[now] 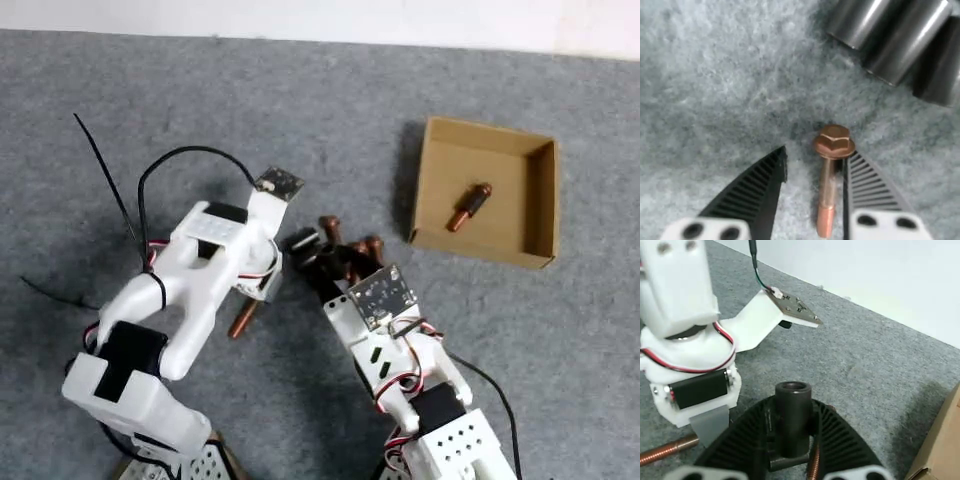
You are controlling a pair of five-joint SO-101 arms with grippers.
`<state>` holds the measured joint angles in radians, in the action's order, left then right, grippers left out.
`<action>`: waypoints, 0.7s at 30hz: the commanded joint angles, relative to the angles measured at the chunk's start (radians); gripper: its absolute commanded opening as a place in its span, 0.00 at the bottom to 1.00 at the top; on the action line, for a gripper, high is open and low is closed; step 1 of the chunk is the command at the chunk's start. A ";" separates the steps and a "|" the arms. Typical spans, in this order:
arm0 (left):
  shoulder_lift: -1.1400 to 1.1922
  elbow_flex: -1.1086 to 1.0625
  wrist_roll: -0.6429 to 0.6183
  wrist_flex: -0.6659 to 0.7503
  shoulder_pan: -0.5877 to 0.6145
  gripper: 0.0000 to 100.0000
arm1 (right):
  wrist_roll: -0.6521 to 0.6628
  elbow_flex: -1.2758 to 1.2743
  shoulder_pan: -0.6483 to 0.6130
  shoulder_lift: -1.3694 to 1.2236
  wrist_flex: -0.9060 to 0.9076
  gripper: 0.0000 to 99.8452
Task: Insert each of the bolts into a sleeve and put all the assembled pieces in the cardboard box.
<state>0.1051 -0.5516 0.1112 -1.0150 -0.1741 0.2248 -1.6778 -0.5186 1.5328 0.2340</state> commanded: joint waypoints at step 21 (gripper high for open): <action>-0.044 -0.008 0.005 -0.018 0.062 0.00 | 0.006 -0.153 0.012 0.021 -0.004 0.00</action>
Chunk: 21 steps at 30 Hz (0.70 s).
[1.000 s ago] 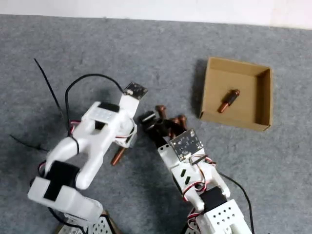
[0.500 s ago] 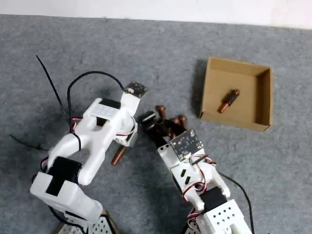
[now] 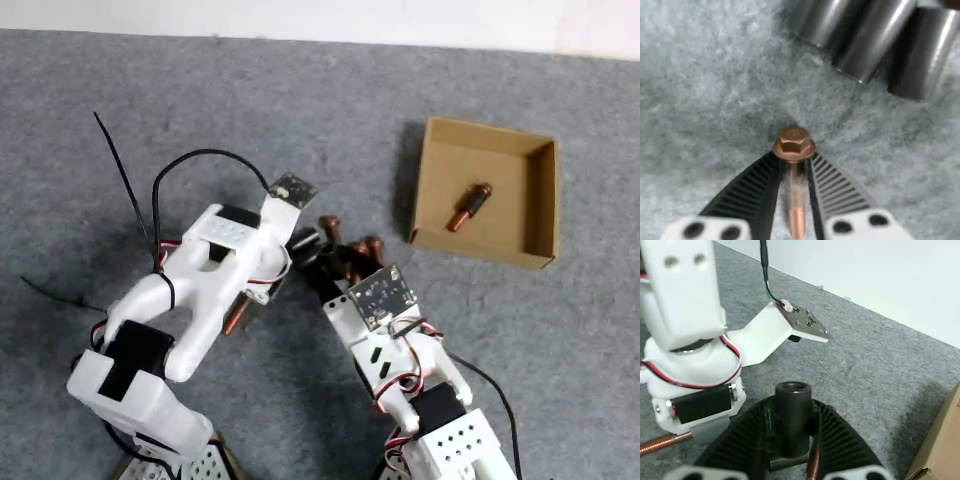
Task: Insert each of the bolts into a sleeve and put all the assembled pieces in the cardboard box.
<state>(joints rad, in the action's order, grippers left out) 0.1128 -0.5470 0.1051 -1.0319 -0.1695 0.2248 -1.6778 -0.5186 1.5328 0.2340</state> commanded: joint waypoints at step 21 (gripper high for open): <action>-1.271 -0.914 0.003 0.582 0.108 0.01 | 0.006 -0.153 0.012 0.022 -0.007 0.00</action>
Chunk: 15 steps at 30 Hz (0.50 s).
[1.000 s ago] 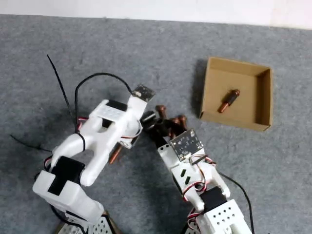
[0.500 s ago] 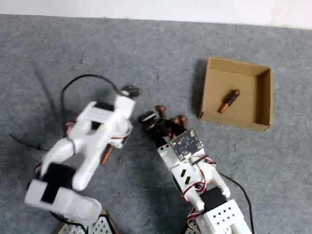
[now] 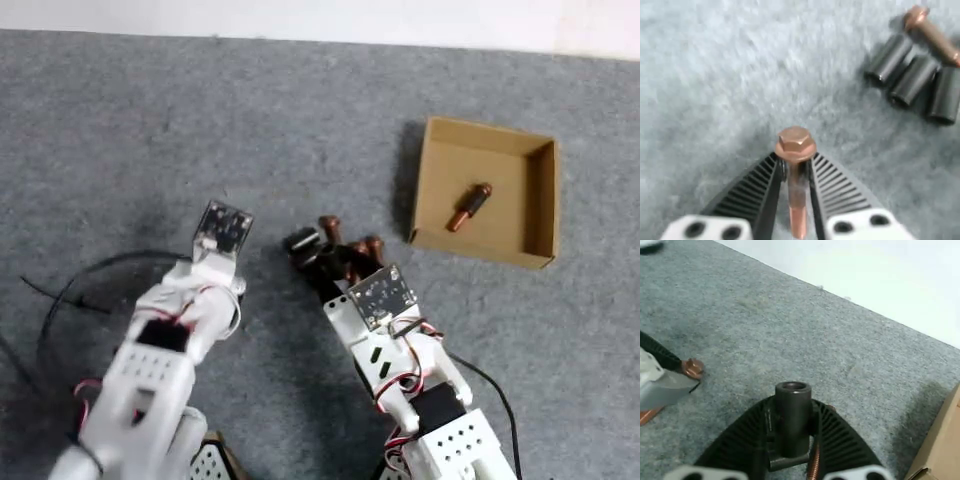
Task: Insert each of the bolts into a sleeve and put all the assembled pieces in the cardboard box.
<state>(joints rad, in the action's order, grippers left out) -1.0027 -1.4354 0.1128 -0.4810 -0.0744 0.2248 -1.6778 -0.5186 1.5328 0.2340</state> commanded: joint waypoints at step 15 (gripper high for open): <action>-0.733 -0.268 -0.008 0.083 0.030 0.01 | 0.006 -0.153 0.012 0.022 -0.007 0.00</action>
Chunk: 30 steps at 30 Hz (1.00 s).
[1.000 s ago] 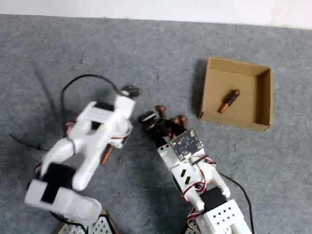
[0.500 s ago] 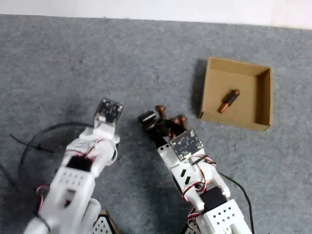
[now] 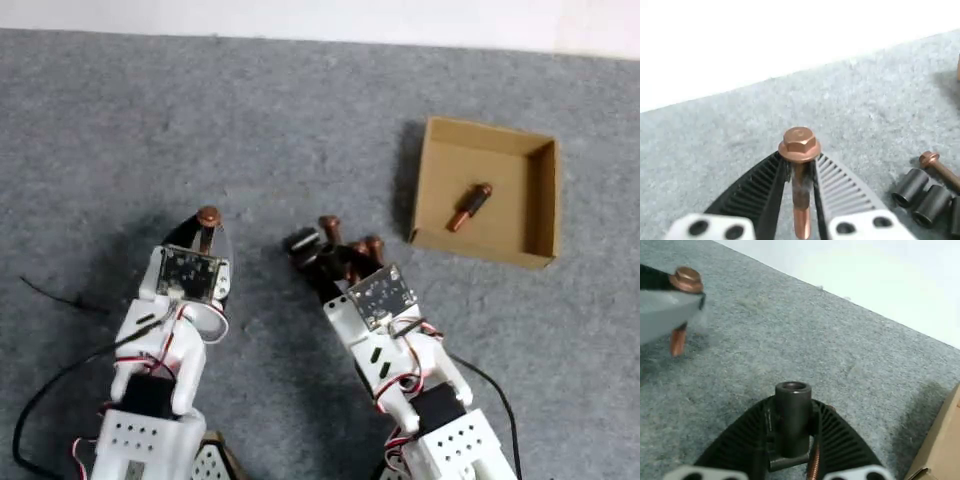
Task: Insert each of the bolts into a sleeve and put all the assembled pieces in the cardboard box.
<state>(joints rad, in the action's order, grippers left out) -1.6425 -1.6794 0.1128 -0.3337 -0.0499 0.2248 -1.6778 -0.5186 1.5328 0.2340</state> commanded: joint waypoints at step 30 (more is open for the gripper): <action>-0.188 -0.016 -0.878 0.166 -0.088 0.01 | 0.008 -0.153 -0.197 0.015 0.041 0.00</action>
<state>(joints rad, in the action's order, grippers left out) -1.8036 -1.6747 -0.7603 -0.2002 -0.1266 0.2248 -1.6778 -0.7027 1.5328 0.2708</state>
